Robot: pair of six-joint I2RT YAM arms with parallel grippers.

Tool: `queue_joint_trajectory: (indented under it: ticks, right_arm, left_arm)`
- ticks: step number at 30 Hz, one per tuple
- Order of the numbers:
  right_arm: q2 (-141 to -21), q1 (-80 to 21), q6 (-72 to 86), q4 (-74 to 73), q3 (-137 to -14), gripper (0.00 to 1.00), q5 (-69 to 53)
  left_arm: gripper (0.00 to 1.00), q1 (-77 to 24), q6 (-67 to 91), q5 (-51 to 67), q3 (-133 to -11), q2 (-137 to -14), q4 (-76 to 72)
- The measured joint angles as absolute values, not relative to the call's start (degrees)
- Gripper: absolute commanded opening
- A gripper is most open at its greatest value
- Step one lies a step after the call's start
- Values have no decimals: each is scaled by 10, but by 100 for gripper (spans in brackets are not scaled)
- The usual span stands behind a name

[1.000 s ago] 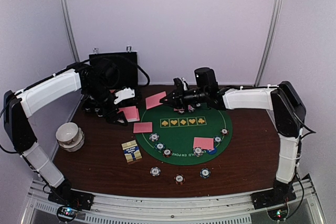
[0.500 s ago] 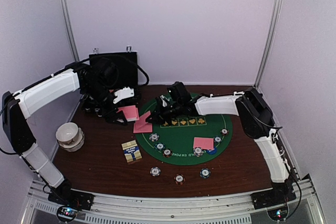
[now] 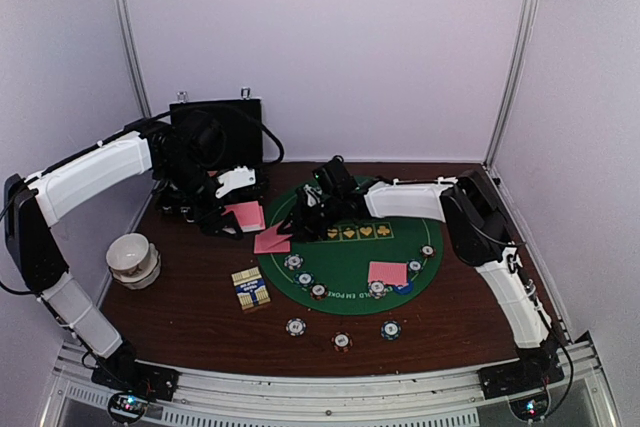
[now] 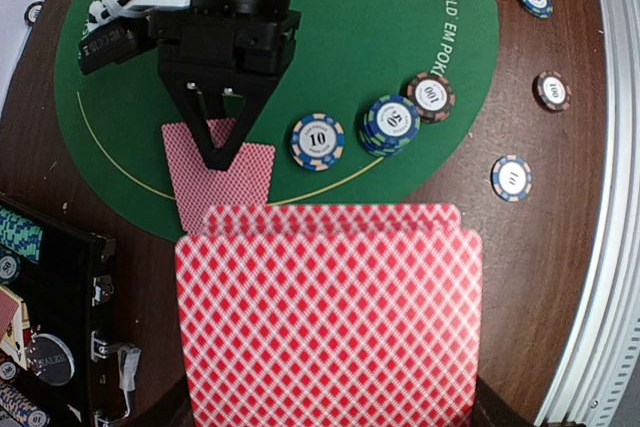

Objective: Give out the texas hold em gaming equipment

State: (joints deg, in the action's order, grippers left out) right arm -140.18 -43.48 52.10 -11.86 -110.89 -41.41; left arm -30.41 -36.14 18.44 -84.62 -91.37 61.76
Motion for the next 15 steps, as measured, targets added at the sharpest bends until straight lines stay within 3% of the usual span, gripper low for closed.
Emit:
queue_joint_trajectory:
  ticks: [15]
  right_arm:
    - [-1321,-425,451,-195,-1076,63,-383]
  left_arm:
    - [0,-304,-361,189,-846,-914,618]
